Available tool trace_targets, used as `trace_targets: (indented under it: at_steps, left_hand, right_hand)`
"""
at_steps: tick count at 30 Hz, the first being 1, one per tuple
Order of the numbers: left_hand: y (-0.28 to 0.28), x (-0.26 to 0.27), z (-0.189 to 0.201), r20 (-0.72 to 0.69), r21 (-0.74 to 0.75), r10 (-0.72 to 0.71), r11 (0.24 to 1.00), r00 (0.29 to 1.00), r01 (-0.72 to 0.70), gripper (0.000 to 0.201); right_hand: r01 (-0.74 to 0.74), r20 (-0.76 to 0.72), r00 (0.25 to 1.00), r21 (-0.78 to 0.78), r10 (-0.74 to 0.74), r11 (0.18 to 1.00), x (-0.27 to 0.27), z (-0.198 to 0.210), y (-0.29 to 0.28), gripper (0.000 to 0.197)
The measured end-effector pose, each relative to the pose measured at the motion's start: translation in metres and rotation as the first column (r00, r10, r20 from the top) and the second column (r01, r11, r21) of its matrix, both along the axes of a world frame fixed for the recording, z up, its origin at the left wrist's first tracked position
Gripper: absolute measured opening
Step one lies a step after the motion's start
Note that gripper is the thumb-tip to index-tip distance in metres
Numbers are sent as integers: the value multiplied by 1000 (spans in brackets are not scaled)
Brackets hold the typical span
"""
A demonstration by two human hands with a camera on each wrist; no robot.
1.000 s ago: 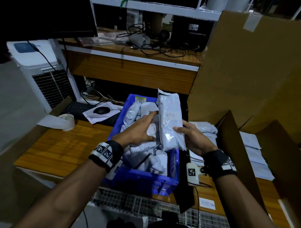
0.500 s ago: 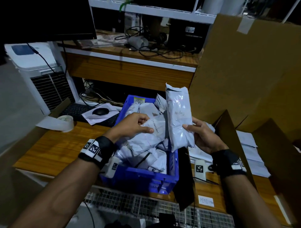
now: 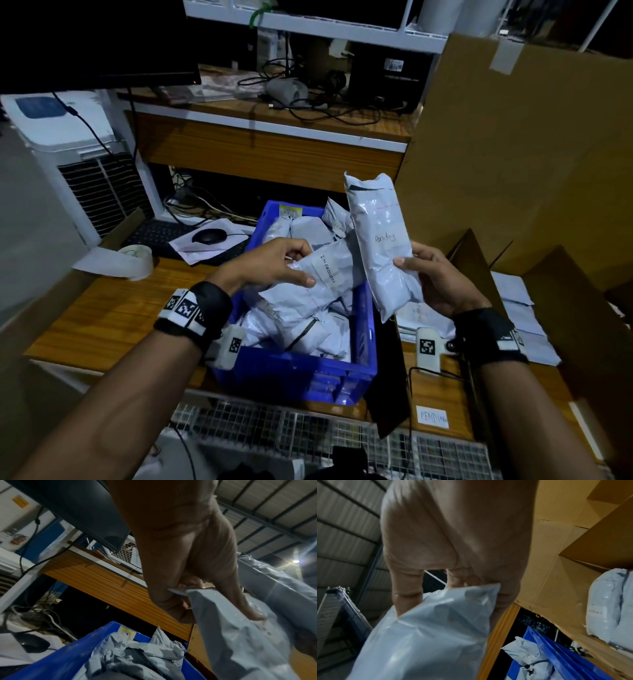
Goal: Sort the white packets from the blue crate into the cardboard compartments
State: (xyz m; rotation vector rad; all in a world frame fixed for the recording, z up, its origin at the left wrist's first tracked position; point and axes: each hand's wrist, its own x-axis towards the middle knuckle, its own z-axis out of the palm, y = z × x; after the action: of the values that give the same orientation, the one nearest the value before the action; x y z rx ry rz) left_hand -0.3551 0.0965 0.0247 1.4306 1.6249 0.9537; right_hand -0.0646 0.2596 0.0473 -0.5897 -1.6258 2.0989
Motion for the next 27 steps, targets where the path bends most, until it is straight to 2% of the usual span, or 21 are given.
trace_targets:
  at_steps: [3,8,11,15,16,18,21,23,24,25,27]
  left_hand:
    - [-5,-2,-1,40,3,19,1000,999,-19,35]
    - [-11,-9,-15,59,-98,-2,995,998,8,45]
    - [-16,-10,-20,28,-148,-84,985,996,87,72]
    - [-14,-7,-32,-30,-158,-103,983,994,97,90]
    - [-14,-4,-32,-41,-167,-94,982,995,86,82]
    - [-15,-1,-31,1,-179,-109,978,994,108,45]
    - [-19,3,-37,46,-175,-158,971,986,163,40]
    - [-19,3,-43,58,-150,-201,967,978,208,70]
    - [-20,6,-42,58,-142,-222,963,973,228,76]
    - [-22,12,-37,49,-131,-233,962,971,238,70]
    - [-26,27,-31,21,-109,-264,958,964,264,43]
  right_hand:
    - [43,9,999,33,-43,999,1,-2,-1,44]
    - [116,6,993,18,-116,993,4,-9,-11,43]
    - [156,21,988,3,-156,988,9,-8,-21,41]
    - [219,50,974,12,-219,976,17,-2,-33,43]
    - [238,69,969,27,-239,971,20,1,-35,42]
    - [256,128,956,74,-264,964,29,4,-38,40]
    - [265,188,941,112,-283,958,44,6,-42,40]
    - [288,187,935,98,-302,953,53,7,-46,40]
    - [297,185,932,96,-311,950,58,8,-50,41]
    - [305,188,929,101,-319,947,63,10,-53,44]
    - [305,209,922,127,-326,944,75,14,-59,47]
